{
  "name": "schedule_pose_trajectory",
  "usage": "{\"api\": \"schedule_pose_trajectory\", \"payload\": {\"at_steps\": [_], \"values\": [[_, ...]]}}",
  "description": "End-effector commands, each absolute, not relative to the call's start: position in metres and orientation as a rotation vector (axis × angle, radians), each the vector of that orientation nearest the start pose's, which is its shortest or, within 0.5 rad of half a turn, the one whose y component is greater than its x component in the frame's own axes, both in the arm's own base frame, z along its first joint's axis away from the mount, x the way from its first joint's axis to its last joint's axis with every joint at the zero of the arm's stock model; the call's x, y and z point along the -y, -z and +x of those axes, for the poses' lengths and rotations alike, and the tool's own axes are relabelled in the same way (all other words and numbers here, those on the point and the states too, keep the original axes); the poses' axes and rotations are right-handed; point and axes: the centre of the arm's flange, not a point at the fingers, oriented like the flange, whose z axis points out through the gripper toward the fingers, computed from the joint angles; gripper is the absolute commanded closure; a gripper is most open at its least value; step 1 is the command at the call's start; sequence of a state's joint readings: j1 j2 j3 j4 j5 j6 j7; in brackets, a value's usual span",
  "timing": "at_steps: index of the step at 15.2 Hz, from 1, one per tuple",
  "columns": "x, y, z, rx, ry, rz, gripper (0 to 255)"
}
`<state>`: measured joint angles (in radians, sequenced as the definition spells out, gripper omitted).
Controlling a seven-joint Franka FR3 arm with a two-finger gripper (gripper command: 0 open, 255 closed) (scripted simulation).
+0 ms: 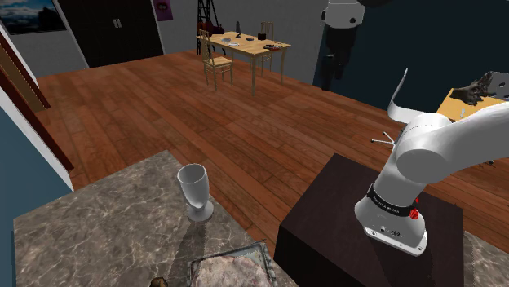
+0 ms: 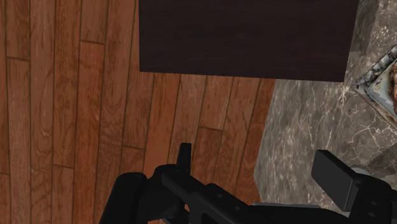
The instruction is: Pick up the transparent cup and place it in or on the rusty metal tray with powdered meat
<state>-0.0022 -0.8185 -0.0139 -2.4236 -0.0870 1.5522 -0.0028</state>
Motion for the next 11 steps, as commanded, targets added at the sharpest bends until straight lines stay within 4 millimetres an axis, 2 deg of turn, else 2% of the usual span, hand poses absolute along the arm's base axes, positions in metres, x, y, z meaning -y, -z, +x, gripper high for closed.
{"api": "schedule_pose_trajectory", "payload": {"at_steps": [1,11], "values": [[0.015,-0.567,0.294,-0.013,-0.086,-3.217,0],[-0.069,-0.497,0.361,0.024,-0.054,-3.198,0]]}}
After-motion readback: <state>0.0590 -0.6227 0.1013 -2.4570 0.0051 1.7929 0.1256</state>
